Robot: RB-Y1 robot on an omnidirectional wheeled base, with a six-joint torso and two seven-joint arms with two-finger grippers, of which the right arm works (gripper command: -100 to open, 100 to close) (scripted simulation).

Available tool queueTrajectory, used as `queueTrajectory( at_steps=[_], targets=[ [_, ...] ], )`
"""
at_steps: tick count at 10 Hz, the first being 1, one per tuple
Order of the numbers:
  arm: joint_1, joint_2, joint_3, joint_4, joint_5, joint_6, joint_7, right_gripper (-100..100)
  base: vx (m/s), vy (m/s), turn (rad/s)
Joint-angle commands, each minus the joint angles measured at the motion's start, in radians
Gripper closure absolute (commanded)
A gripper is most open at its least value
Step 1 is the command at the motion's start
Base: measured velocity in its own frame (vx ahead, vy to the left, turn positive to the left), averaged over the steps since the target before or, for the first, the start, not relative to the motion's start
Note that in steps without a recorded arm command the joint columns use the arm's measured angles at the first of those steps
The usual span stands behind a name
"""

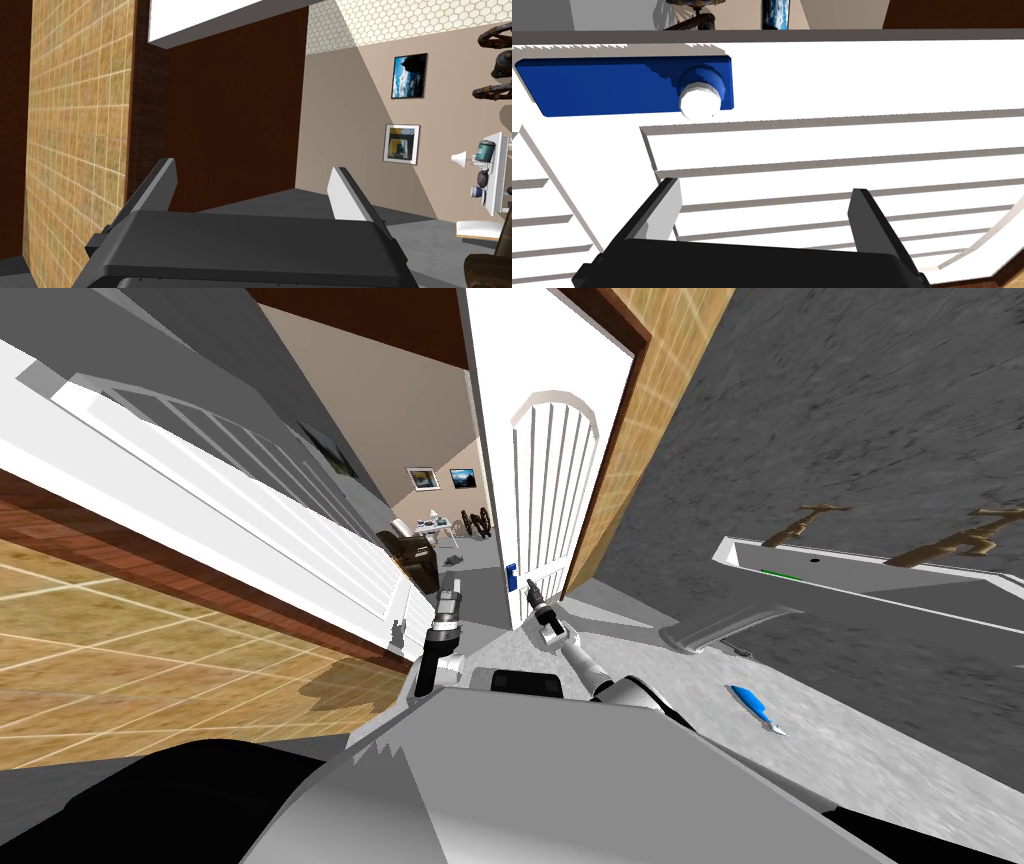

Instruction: Push the door open

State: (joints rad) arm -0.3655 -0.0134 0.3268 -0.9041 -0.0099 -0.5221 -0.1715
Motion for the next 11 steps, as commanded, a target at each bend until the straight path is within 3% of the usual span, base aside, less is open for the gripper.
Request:
queueTrajectory(
  at_steps=[1,2,3,5,6,11],
  targets=[
    [-0.016,0.0,0.005,0.032,0.0,-0.003,-0.006,-100,0.045,-0.064,0.025],
    [-0.036,0.004,0.013,0.061,0.001,-0.003,-0.01,-100,0.052,-0.056,0.036],
    [-0.036,0.004,0.013,0.066,0.001,-0.003,-0.01,-100,0.035,-0.039,0.028],
    [-0.075,0.013,0.028,0.131,0.004,-0.003,-0.019,-100,0.044,-0.056,0.05],
    [-0.075,0.013,0.028,0.133,0.004,-0.003,-0.019,-100,0.039,-0.051,0.036],
    [-0.14,0.029,0.054,0.244,0.008,-0.003,-0.034,-100,0.045,-0.052,0.042]
  ],
)
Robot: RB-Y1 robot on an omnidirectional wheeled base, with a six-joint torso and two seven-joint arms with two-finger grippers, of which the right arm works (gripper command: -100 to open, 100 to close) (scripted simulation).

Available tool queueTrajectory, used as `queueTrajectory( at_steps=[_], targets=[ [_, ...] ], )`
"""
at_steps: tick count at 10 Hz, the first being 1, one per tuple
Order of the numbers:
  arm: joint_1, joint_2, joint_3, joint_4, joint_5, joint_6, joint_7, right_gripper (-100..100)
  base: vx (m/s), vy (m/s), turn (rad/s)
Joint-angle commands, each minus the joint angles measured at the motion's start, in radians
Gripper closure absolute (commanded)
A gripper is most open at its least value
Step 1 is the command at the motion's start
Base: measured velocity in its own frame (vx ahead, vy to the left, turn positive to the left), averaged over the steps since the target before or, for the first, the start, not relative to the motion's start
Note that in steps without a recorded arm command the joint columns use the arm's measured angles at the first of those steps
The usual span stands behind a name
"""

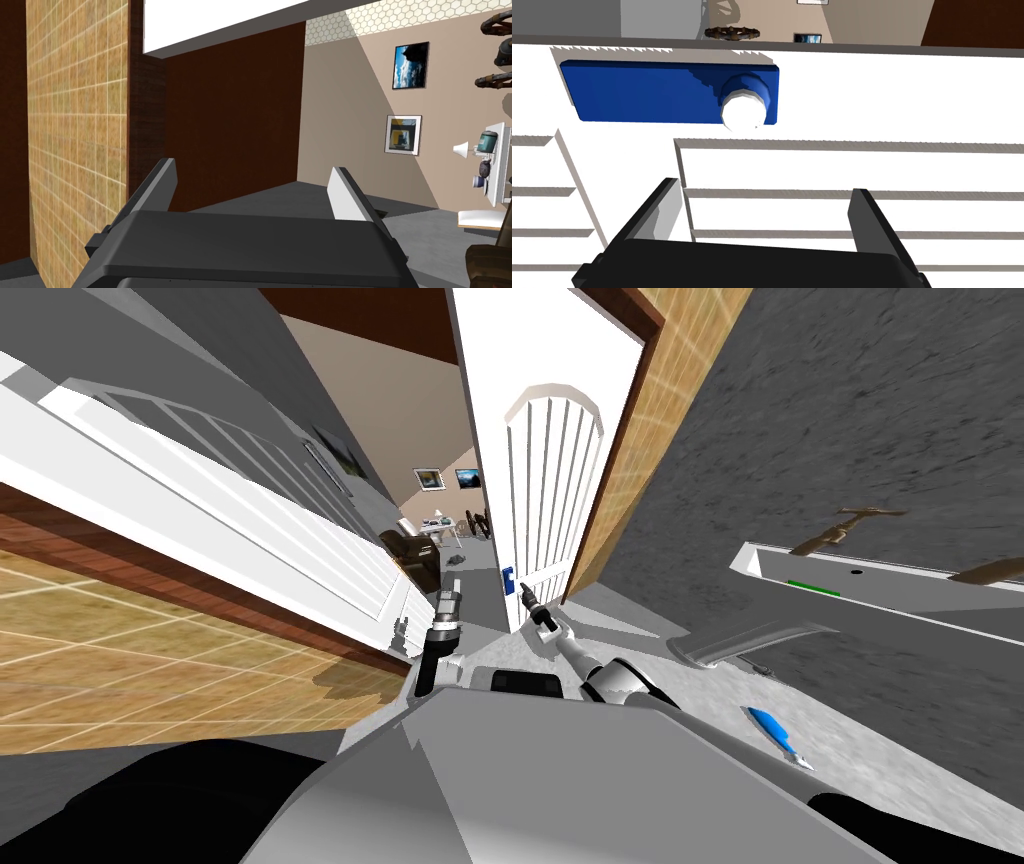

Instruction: Push the door open

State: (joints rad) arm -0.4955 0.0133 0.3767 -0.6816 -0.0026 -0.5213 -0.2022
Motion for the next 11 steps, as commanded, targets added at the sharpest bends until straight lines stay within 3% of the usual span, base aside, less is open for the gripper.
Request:
queueTrajectory(
  at_steps=[1,3,5,6,7,9,11],
  targets=[
    [-0.021,0.006,0.008,0.04,0.001,-0.004,-0.005,-100,0.066,-0.071,0.047],
    [-0.057,0.017,0.022,0.101,0.003,-0.005,-0.013,-100,0.076,-0.083,0.06],
    [-0.057,0.018,0.022,0.101,0.003,-0.005,-0.013,-100,0.038,-0.049,0.019],
    [-0.058,-0.014,0.019,0.105,0.002,-0.006,-0.012,-100,0.101,0.05,0.029],
    [-0.058,-0.027,0.017,0.106,0.002,-0.006,-0.011,-100,0.157,0.101,0.023],
    [-0.057,-0.036,0.014,0.107,0.001,-0.006,-0.009,-100,0.157,0.112,0.017],
    [-0.057,-0.029,0.009,0.109,-0.001,-0.007,-0.006,-100,0.188,0.108,0.025]
  ],
)
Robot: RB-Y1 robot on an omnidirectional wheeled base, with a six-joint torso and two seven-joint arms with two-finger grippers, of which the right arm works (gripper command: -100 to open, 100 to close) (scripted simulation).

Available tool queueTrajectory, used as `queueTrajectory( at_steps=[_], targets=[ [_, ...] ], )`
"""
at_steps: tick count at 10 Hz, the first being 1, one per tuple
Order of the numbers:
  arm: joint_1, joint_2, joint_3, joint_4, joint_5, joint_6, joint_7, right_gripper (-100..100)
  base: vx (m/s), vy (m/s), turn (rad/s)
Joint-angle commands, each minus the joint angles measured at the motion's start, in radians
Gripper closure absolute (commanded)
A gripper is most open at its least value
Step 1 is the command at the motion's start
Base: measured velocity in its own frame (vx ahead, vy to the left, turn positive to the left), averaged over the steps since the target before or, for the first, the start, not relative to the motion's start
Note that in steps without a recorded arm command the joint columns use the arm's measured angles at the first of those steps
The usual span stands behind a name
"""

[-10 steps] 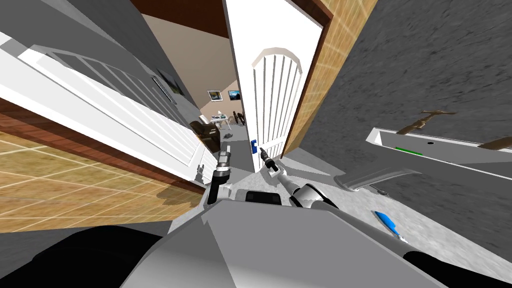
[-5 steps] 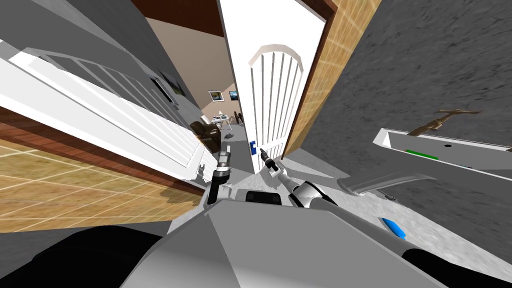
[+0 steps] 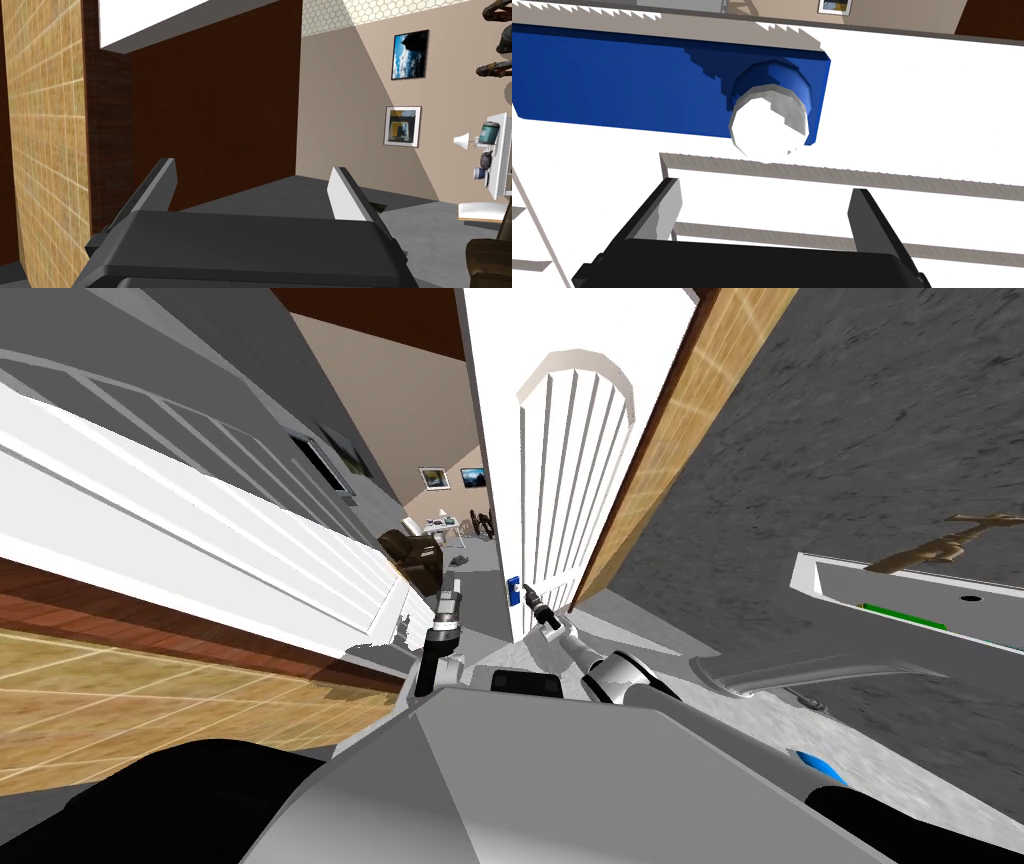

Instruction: Push the door open

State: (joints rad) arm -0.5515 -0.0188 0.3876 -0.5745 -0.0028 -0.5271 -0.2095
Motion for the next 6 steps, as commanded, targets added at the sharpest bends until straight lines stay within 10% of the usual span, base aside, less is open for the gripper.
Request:
queueTrajectory(
  at_steps=[1,3,4,5,6],
  targets=[
    [-0.001,0.015,-0.004,0.003,-0.001,-0.001,0.002,-100,0.182,0.072,0.028],
    [-0.001,0.052,-0.008,0.005,-0.002,-0.001,0.004,-100,0.175,0.089,0.018],
    [-0.006,0.04,-0.007,0.018,-0.003,-0.01,0.003,-100,0.065,0.036,0.002],
    [-0.006,0.04,-0.007,0.018,-0.003,-0.01,0.003,100,0.0,0.0,0.0],
    [-0.006,0.04,-0.007,0.018,-0.003,-0.01,0.003,100,-0.028,-0.016,0.001]
  ],
)
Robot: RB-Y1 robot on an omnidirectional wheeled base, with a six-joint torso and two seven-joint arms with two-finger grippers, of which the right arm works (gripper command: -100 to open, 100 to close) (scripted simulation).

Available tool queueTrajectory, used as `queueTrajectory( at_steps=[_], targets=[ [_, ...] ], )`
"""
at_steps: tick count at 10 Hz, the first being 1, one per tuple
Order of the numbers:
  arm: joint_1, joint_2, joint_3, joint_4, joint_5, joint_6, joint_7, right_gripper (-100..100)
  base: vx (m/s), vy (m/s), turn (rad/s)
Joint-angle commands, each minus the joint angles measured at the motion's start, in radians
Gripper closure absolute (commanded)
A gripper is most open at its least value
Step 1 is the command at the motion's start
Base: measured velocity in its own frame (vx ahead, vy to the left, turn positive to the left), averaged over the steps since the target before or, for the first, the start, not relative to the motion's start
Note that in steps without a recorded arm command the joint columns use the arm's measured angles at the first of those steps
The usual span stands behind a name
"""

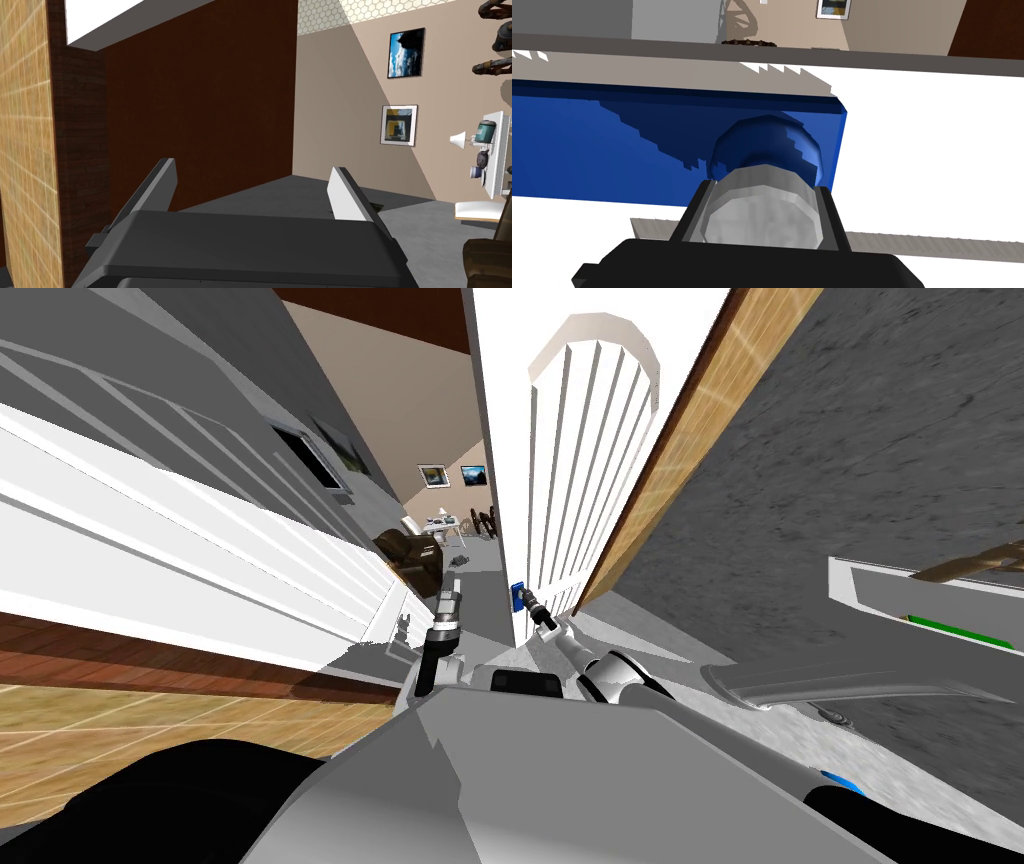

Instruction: Push the door open

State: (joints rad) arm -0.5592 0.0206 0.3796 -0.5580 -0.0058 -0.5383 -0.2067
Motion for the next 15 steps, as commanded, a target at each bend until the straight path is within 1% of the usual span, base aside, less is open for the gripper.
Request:
queueTrajectory(
  at_steps=[1,4,5,8,10,11,13,14,15],
  targets=[
    [0.002,0.0,0.001,0.001,0.0,0.001,0.0,100,-0.016,-0.01,0.019],
    [0.002,0.0,0.001,0.001,0.0,0.001,0.0,100,0.0,0.0,0.0],
    [-0.001,-0.01,-0.011,0.0,-0.003,0.002,0.005,100,0.085,0.122,-0.028],
    [-0.001,-0.023,-0.028,0.001,-0.008,0.004,0.013,100,0.134,0.163,-0.042],
    [0.0,-0.039,-0.052,0.003,-0.015,0.005,0.024,100,0.151,0.163,-0.039],
    [0.0,-0.043,-0.058,0.003,-0.017,0.006,0.027,100,0.135,0.167,-0.053],
    [0.001,-0.058,-0.088,0.005,-0.026,0.008,0.04,100,0.15,0.187,-0.068],
    [0.001,-0.058,-0.088,0.005,-0.026,0.008,0.04,100,0.105,0.125,-0.028],
    [0.002,-0.065,-0.103,0.006,-0.031,0.009,0.047,100,0.103,0.112,-0.042]
  ],
)
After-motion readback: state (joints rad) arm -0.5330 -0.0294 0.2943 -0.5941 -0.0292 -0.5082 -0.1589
